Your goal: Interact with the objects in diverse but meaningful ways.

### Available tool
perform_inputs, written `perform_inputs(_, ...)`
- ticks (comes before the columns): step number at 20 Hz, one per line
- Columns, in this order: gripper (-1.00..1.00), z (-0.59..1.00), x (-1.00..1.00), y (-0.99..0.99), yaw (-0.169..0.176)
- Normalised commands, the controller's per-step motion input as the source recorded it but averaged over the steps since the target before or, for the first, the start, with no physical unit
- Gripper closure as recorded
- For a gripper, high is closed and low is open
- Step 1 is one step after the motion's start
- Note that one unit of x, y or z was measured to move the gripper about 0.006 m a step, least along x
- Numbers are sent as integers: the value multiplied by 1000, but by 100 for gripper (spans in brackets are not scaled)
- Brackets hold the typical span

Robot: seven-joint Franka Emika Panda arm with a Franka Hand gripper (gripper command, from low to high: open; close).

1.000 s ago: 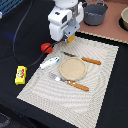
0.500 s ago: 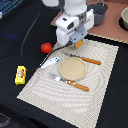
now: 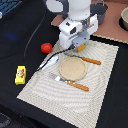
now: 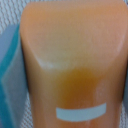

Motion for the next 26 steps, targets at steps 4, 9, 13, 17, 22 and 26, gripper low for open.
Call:
perform_inputs(4,-100,595,424,329,0)
perform_inputs(9,-100,495,76,184,0)
perform_inputs(13,-100,313,-201,-40,0)
perform_inputs(17,-100,116,-439,-327,0)
perform_inputs(22,-100,4,-616,-484,-12)
perform_inputs(26,-100,0,-676,-514,-48)
